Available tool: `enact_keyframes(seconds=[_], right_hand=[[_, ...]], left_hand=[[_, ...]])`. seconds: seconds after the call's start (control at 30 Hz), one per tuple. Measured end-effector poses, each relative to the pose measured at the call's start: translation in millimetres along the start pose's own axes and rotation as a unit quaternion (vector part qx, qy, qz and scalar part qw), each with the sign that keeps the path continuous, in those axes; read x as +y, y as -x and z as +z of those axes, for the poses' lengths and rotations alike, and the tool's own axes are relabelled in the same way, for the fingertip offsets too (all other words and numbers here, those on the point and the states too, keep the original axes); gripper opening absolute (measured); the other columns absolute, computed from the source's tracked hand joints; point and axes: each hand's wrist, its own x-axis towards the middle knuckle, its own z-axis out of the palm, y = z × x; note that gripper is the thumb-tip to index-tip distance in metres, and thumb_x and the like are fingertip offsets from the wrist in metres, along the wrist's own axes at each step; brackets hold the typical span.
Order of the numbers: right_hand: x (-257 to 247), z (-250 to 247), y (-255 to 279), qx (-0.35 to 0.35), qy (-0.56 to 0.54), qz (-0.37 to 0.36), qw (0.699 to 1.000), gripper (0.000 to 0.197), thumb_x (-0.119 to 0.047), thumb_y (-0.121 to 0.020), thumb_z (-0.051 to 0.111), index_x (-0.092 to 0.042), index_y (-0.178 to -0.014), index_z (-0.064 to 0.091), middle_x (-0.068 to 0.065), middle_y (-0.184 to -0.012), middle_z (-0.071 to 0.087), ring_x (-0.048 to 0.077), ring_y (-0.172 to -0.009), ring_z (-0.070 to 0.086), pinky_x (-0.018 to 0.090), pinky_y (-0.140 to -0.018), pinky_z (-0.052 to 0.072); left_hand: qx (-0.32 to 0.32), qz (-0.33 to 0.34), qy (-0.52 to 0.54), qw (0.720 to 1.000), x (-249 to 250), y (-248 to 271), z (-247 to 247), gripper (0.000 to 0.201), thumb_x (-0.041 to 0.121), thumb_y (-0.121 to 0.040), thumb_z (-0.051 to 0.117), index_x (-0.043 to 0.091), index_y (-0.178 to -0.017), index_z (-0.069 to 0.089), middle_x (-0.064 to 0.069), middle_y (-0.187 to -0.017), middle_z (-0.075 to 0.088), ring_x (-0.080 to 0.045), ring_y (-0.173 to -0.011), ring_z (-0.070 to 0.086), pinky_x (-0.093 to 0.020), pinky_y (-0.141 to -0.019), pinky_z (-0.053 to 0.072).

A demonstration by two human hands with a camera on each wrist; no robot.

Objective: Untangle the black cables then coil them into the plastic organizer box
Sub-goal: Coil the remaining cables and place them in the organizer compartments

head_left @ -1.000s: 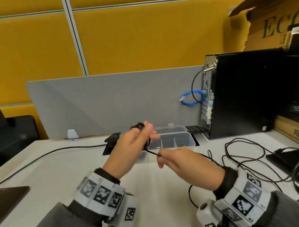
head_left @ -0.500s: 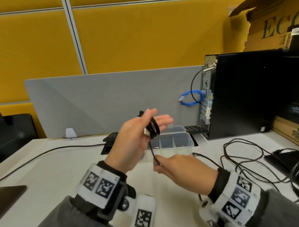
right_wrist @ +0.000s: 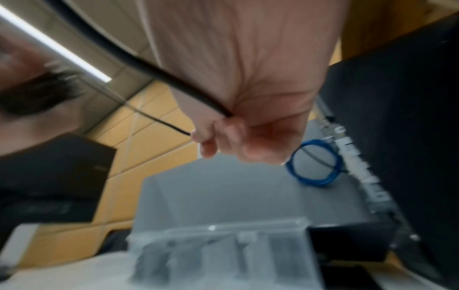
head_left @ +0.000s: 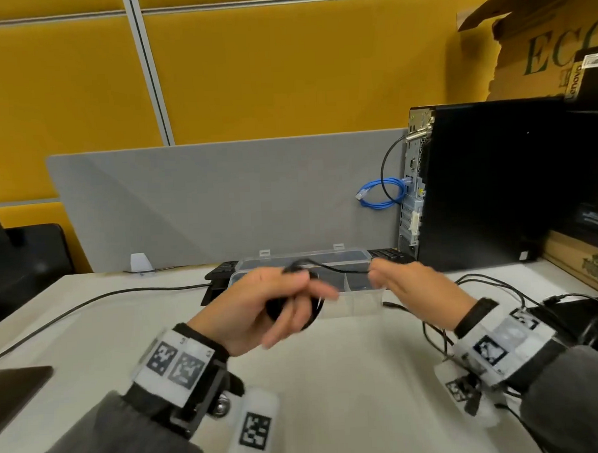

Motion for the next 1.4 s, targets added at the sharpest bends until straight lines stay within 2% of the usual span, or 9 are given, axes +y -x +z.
enact_keyframes(seconds=[0.1,0.23,0.43,0.7,0.77,0.97,1.1,1.2,1.4], right_hand=[[-38.6,21.9,7.2,-0.058,-0.003,-0.082,0.995,0.009,-0.026,-0.101,0.031,-0.028,-0.096,0.038,-0.01,-0.068,0.042,0.02,-0.067,0.048,0.027,-0.054,0.031],[-67.6,13.3,13.7,-0.106,-0.176,-0.105,0.973,0.015,-0.028,-0.101,0.03,-0.025,-0.092,0.042,-0.011,-0.067,0.041,0.006,-0.057,0.041,0.016,-0.054,0.037],[-45.6,-0.7,12.3,-0.154,-0.2,-0.074,0.965,0.023,-0.027,-0.099,0.035,-0.034,-0.084,0.051,-0.01,-0.067,0.044,0.006,-0.055,0.043,0.022,-0.055,0.045],[-13.5,-15.9,20.3,-0.158,-0.337,-0.026,0.928,0.023,-0.022,-0.1,0.032,-0.015,-0.089,0.05,-0.01,-0.05,0.039,0.006,-0.04,0.041,0.02,-0.045,0.044],[-10.1,-12.7,14.0,-0.1,-0.31,-0.004,0.946,0.024,-0.019,-0.101,0.031,-0.015,-0.085,0.048,-0.008,-0.055,0.04,0.002,-0.04,0.039,0.019,-0.045,0.044],[-5.0,-2.4,-12.2,0.118,-0.11,0.075,0.984,0.019,-0.022,-0.101,0.031,-0.02,-0.102,0.05,-0.004,-0.088,0.06,0.012,-0.073,0.058,0.022,-0.063,0.043],[-51.2,18.2,3.2,-0.029,0.061,-0.117,0.991,0.025,-0.013,-0.099,0.036,-0.025,-0.114,0.052,-0.003,-0.105,0.065,0.018,-0.085,0.06,0.025,-0.067,0.037],[-86.6,13.9,20.6,-0.054,-0.036,-0.211,0.975,0.02,-0.015,-0.096,0.035,-0.017,-0.097,0.055,-0.001,-0.096,0.06,0.017,-0.085,0.052,0.033,-0.076,0.042],[-66.6,-10.0,3.3,0.039,-0.149,-0.144,0.978,0.019,-0.03,-0.099,0.037,-0.022,-0.107,0.052,-0.017,-0.091,0.054,0.002,-0.086,0.052,0.024,-0.079,0.042]], left_hand=[[0.148,0.121,0.141,0.971,6.5,-22.5,11.2,0.037,0.032,-0.081,0.045,0.007,-0.093,0.071,-0.006,-0.073,0.071,-0.011,-0.074,0.068,-0.017,-0.067,0.053],[0.224,0.093,-0.263,0.934,-2.6,-30.7,-4.0,0.041,0.061,-0.079,0.052,0.026,-0.094,0.068,0.004,-0.118,0.064,-0.003,-0.124,0.047,-0.026,-0.104,0.035],[0.139,-0.026,-0.665,0.733,-28.2,-21.9,-35.2,0.049,0.049,-0.069,0.074,0.019,-0.088,0.04,0.008,-0.077,0.045,-0.015,-0.075,0.051,-0.022,-0.065,0.038],[0.261,-0.105,-0.672,0.685,-10.4,-7.5,-86.5,0.036,0.034,-0.093,0.048,0.016,-0.065,0.034,0.0,-0.066,0.041,-0.025,-0.066,0.048,-0.03,-0.056,0.032],[0.222,-0.128,-0.655,0.711,-8.1,-4.5,-80.9,0.037,0.036,-0.094,0.048,0.011,-0.067,0.045,0.0,-0.062,0.05,-0.018,-0.058,0.05,-0.025,-0.051,0.034],[-0.051,-0.016,-0.104,0.993,-9.5,8.7,-24.6,0.037,0.047,-0.082,0.059,0.014,-0.079,0.075,0.006,-0.039,0.049,-0.002,-0.037,0.044,-0.015,-0.054,0.04],[0.11,0.143,0.181,0.967,4.1,-12.5,-7.2,0.04,0.035,-0.074,0.065,0.005,-0.099,0.07,0.002,-0.061,0.065,-0.004,-0.054,0.06,-0.014,-0.062,0.049],[0.269,0.122,-0.13,0.947,-9.3,-25.6,-21.6,0.03,0.038,-0.095,0.041,0.02,-0.097,0.064,0.0,-0.085,0.075,-0.008,-0.088,0.068,-0.025,-0.087,0.047],[0.006,-0.049,-0.225,0.973,-37.7,-8.1,-18.9,0.048,0.055,-0.083,0.05,0.011,-0.07,0.062,-0.006,-0.053,0.063,-0.012,-0.055,0.058,-0.027,-0.067,0.04]])
